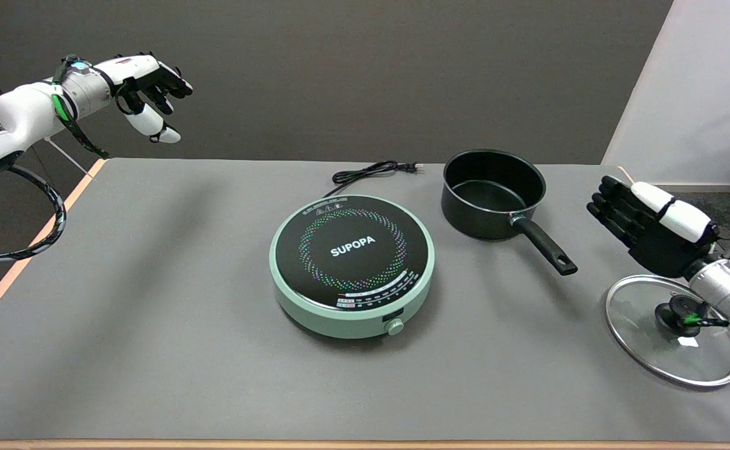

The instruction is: Pick up the pot.

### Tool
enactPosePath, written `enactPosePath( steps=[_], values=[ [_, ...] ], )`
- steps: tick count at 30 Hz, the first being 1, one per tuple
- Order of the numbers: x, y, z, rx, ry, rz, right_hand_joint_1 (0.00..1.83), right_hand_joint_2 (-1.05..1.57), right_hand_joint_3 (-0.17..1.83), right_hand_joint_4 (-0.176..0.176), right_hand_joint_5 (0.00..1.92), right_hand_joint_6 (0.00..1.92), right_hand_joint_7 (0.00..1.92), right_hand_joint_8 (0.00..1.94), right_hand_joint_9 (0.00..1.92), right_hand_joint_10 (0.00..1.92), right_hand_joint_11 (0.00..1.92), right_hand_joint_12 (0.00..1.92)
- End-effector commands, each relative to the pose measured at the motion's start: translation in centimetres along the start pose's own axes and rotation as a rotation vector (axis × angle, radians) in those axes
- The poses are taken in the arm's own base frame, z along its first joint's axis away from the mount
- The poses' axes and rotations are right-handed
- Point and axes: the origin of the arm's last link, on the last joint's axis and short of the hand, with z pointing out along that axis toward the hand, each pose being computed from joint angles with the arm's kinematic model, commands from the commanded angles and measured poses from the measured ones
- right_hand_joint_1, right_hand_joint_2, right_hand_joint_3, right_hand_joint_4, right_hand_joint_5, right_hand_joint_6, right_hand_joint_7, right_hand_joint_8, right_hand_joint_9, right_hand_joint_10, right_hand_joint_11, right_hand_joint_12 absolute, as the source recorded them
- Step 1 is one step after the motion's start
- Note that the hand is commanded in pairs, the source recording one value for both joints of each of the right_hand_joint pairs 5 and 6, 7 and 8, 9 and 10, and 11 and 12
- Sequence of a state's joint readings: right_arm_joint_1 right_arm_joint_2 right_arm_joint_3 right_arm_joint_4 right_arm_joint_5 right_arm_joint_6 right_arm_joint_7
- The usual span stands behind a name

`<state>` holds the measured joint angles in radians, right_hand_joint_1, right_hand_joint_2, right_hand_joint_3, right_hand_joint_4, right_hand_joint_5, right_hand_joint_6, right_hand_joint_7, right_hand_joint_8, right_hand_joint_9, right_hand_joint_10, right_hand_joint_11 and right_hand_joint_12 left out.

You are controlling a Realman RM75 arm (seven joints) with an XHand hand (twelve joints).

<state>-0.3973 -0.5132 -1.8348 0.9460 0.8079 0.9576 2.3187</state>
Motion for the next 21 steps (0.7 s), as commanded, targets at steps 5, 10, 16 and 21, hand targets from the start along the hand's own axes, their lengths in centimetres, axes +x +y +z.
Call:
enactPosePath(
  steps=[5, 10, 16, 21],
  values=[
    [-1.72, -0.53, 2.61, 0.122, -0.008, 0.079, 0.31, 1.54, -0.17, -0.176, 0.04, 0.04, 0.04, 0.04, 0.04, 0.04, 0.04, 0.04],
    [-1.91, -0.73, 2.73, 0.135, -0.014, 0.085, 0.31, 1.52, -0.17, -0.176, 0.05, 0.05, 0.05, 0.05, 0.05, 0.05, 0.05, 0.05],
    [-1.83, -0.87, 2.78, 0.142, -0.012, 0.085, 0.32, 1.49, -0.17, -0.176, 0.06, 0.06, 0.06, 0.06, 0.06, 0.06, 0.06, 0.06],
    [-1.88, -0.69, 2.42, 0.144, -0.017, 0.092, 0.32, 1.49, -0.17, -0.176, 0.06, 0.06, 0.06, 0.06, 0.06, 0.06, 0.06, 0.06]
  ],
)
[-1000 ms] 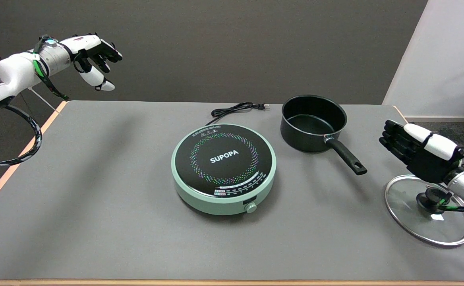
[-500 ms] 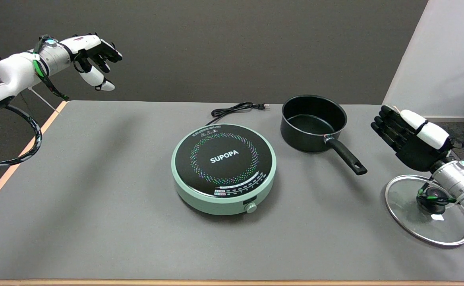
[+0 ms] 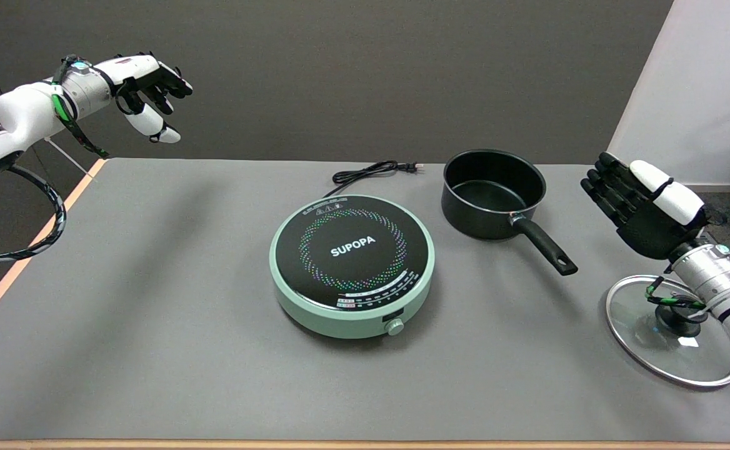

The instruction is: Pick up the pot.

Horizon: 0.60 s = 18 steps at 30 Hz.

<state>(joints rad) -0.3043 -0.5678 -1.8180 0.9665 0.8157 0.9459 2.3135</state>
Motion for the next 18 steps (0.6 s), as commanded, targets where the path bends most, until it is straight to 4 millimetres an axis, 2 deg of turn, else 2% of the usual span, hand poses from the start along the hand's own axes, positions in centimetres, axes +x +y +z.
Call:
enactPosePath(
  steps=[1, 13, 18],
  values=[
    [-0.4, -0.1, 0.1, 0.036, -0.008, 0.024, 0.32, 1.49, -0.17, -0.176, 0.06, 0.06, 0.06, 0.06, 0.06, 0.06, 0.06, 0.06],
    [0.1, 0.9, -1.1, -0.001, 0.014, 0.027, 0.31, 1.57, -0.17, -0.176, 0.02, 0.02, 0.02, 0.02, 0.02, 0.02, 0.02, 0.02],
    [-0.3, 1.7, -1.6, -0.016, 0.013, 0.038, 0.5, 1.27, -0.17, -0.176, 0.06, 0.06, 0.06, 0.06, 0.06, 0.06, 0.06, 0.06]
  ],
)
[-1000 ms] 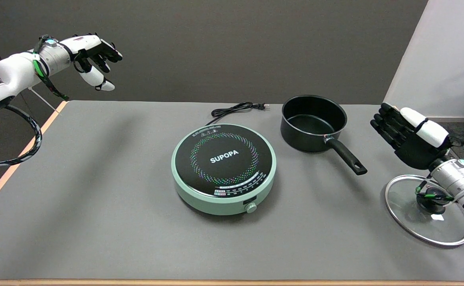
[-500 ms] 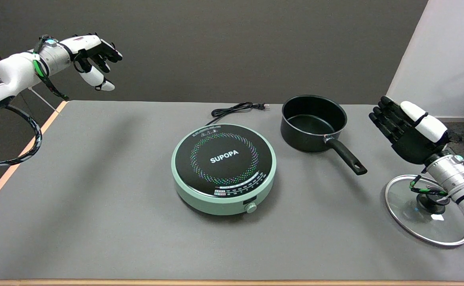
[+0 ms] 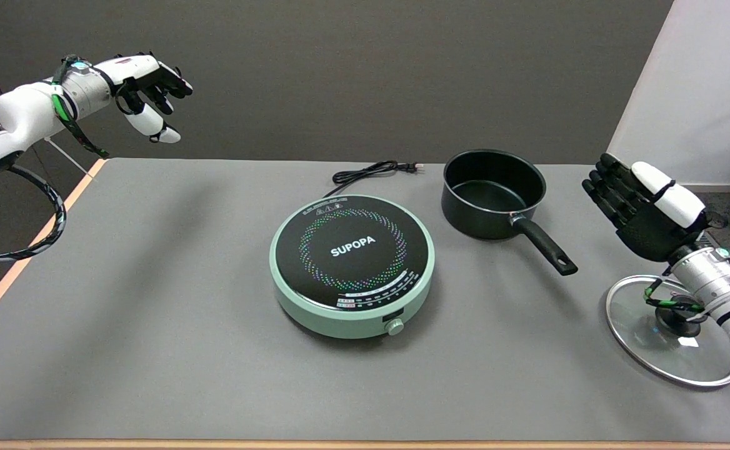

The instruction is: Pick up the pot.

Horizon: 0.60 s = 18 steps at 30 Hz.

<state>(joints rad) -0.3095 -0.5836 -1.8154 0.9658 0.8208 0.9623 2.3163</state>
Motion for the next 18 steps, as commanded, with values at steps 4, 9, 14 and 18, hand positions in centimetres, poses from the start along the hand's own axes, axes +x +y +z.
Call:
enactPosePath(
  steps=[4, 9, 14, 18],
  values=[
    [-0.3, 1.8, -2.0, -0.002, 0.015, 0.042, 0.62, 1.06, 0.02, -0.176, 0.09, 0.09, 0.09, 0.09, 0.09, 0.09, 0.09, 0.09],
    [-0.5, 1.8, -2.7, 0.014, 0.01, 0.048, 0.67, 1.01, 0.09, -0.176, 0.08, 0.08, 0.08, 0.08, 0.08, 0.08, 0.08, 0.08],
    [-1.1, 1.2, -3.0, 0.061, -0.023, 0.047, 0.68, 0.98, 0.15, -0.176, 0.06, 0.06, 0.06, 0.06, 0.06, 0.06, 0.06, 0.06],
    [-1.5, 0.3, -3.2, 0.111, -0.035, -0.017, 0.71, 0.95, 0.17, -0.176, 0.05, 0.05, 0.05, 0.05, 0.05, 0.05, 0.05, 0.05]
  ],
)
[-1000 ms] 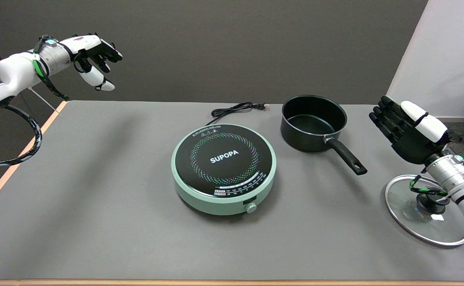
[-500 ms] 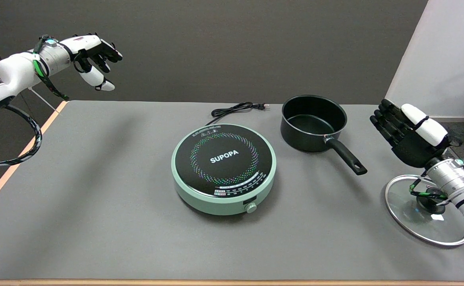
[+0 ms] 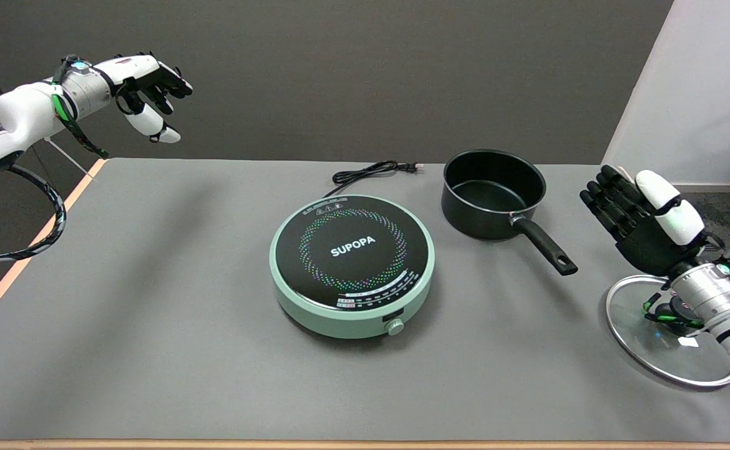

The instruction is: Pick up the pot.

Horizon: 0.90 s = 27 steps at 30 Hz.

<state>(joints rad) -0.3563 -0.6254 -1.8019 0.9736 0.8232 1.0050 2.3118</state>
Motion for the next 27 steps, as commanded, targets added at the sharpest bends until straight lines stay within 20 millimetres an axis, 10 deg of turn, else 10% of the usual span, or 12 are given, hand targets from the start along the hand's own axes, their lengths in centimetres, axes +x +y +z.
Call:
enactPosePath(
  steps=[1, 27],
  values=[
    [-1.3, -1.0, -1.5, 0.111, -0.044, -0.062, 0.72, 0.93, 0.19, -0.176, 0.05, 0.05, 0.05, 0.05, 0.05, 0.05, 0.05, 0.05],
    [-2.5, -1.7, -1.3, 0.229, 0.041, -0.043, 0.7, 1.09, 0.33, -0.176, 0.0, 0.0, 0.0, 0.0, 0.0, 0.0, 0.0, 0.0]
  ],
)
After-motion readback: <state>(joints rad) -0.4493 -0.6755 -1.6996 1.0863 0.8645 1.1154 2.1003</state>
